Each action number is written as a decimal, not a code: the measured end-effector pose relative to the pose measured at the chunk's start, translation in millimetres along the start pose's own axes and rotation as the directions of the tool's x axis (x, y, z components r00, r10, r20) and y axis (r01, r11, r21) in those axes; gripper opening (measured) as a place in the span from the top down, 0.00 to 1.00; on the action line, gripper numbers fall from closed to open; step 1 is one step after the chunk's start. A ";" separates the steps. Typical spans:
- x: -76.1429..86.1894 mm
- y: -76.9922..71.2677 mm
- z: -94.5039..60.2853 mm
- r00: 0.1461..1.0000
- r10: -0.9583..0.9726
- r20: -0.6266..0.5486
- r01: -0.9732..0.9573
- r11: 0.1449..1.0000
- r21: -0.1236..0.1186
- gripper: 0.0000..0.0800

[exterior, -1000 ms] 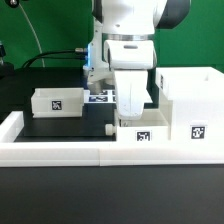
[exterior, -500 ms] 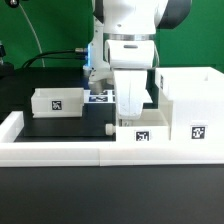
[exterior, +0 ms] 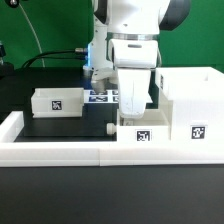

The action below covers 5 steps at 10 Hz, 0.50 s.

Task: Assemble drawer

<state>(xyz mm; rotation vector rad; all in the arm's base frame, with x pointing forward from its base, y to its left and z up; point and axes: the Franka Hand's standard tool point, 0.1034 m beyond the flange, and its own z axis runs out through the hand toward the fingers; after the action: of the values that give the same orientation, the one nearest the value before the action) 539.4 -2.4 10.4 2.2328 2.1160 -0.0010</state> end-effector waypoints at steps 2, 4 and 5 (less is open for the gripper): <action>0.1 0.8 -0.1 1.000 0.001 -0.002 -0.001 1.000 -0.009 0.95; 0.6 0.7 0.2 1.000 -0.004 -0.004 0.004 1.000 -0.021 0.95; 0.9 0.6 0.2 1.000 -0.004 -0.004 0.003 1.000 -0.020 0.95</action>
Offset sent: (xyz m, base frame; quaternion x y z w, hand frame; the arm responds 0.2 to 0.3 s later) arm -0.0041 -0.0056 -0.0009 0.0066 -0.0347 -0.0536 0.9979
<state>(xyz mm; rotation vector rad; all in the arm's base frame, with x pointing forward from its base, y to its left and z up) 540.1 -1.5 10.2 2.2196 2.1120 0.0241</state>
